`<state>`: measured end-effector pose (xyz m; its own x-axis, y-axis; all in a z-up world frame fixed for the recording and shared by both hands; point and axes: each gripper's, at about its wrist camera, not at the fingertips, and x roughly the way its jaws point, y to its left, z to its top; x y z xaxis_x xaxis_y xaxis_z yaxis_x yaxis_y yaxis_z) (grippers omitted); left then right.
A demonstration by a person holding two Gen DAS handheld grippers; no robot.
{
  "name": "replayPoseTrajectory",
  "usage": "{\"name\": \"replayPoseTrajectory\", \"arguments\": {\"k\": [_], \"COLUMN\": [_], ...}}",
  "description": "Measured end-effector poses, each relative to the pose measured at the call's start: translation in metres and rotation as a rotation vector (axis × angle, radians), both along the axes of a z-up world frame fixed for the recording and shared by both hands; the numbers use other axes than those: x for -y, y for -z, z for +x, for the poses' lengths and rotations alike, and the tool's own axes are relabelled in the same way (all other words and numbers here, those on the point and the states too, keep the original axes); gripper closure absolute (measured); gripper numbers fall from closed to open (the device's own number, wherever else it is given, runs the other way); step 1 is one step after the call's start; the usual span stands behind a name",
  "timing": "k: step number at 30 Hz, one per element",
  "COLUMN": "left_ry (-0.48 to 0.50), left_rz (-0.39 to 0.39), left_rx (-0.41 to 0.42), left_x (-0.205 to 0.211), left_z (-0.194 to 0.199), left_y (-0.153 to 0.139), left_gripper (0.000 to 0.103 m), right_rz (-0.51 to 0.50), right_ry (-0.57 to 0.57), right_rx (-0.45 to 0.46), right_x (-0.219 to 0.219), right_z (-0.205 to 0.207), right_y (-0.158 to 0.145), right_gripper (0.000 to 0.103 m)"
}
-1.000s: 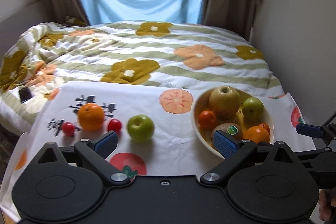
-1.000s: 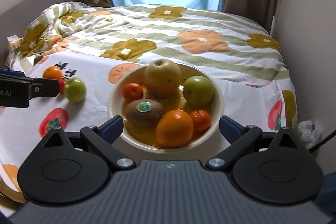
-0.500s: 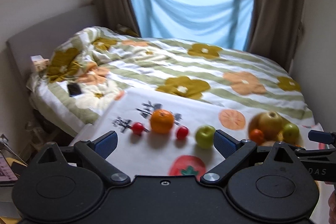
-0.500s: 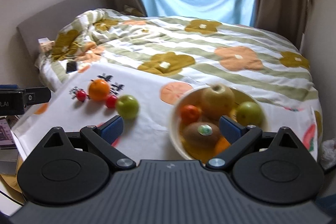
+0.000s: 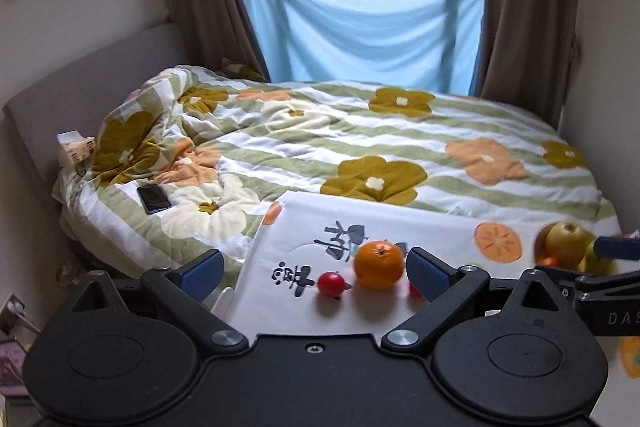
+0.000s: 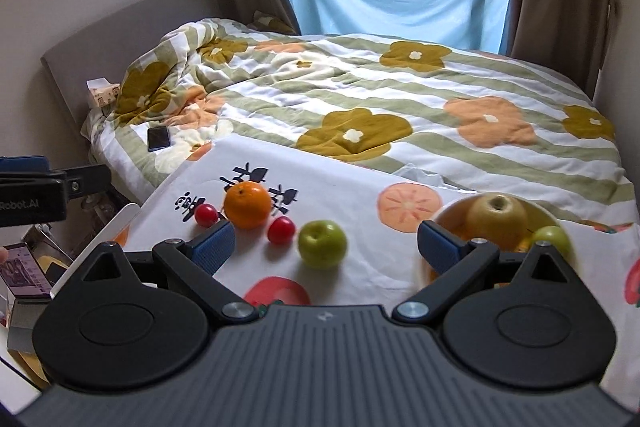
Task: Organize fruits
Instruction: 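Withdraw both tools from the bowl toward the cherry tomatoes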
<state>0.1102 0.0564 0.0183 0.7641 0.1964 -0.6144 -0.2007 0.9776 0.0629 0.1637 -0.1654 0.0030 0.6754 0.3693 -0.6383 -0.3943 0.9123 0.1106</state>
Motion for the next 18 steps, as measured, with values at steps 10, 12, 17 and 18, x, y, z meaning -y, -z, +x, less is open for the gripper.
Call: {"name": "replayPoseTrajectory", "arguments": {"k": [10,12,17,18], "left_ry": [0.157,0.187,0.257,0.271], "left_rz": [0.033,0.041,0.051,0.052], "left_rx": [-0.096,-0.112,-0.152,-0.161], "left_x": [-0.034,-0.038,-0.047,-0.048], "left_z": [0.048,0.058,0.079,0.082], "left_y": [0.043,0.053,0.076,0.081], "left_gripper": [0.004,0.004,0.004,0.005], "right_rz": [-0.085,-0.097,-0.108,-0.108], "right_ry": [-0.054,-0.057,-0.065,-0.067], "right_rx": [-0.039,-0.046,-0.073,-0.078], "right_x": [-0.058,-0.066,-0.081,-0.083], "right_z": [0.037,0.044,0.062,0.066], "right_y": [0.030,0.037,0.054,0.057], "right_gripper": [0.000,0.000,0.000,0.000]}}
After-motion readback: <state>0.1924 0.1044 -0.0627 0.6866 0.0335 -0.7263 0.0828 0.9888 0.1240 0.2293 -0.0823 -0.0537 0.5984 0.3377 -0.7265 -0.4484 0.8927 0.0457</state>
